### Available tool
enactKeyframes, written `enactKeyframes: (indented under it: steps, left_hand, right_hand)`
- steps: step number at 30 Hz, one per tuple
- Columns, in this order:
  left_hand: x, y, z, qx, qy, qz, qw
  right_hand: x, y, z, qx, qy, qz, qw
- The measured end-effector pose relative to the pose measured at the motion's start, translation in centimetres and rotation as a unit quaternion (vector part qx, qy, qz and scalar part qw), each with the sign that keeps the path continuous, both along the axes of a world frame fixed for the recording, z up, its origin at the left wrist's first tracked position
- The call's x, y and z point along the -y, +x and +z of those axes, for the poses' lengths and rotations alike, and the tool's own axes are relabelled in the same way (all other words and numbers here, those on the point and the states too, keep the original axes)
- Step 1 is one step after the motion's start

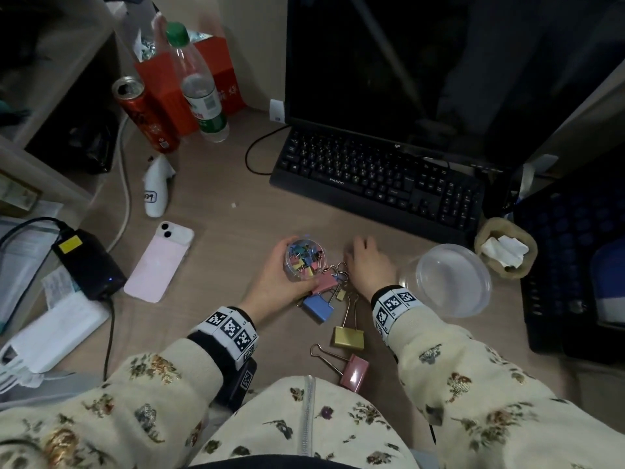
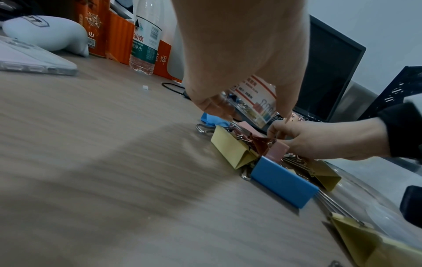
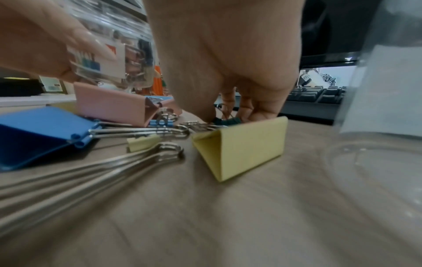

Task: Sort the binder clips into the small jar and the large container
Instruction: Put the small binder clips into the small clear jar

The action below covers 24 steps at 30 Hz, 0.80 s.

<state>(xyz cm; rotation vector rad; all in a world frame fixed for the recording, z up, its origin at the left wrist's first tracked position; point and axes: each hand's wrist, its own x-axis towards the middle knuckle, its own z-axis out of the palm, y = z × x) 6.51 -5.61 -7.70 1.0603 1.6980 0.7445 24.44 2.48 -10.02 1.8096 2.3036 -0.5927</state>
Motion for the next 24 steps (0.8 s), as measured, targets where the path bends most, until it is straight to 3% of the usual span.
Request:
enactKeyframes:
  steps: [13, 19, 24]
  left_hand:
    - [0.1, 0.0, 0.4, 0.009, 0.009, -0.011, 1.000]
    - [0.2, 0.1, 0.4, 0.020, 0.029, -0.018, 0.999]
    - [0.5, 0.7, 0.3, 0.046, 0.041, -0.024, 0.998]
  right_hand:
    - [0.6, 1.3, 1.3, -0.056, 0.018, -0.002, 0.998]
    - [0.4, 0.8, 5.0, -0.228, 0.078, -0.009, 0.971]
    - [1.8, -1.0, 7.6, -0.323, 0.086, 0.082, 0.939]
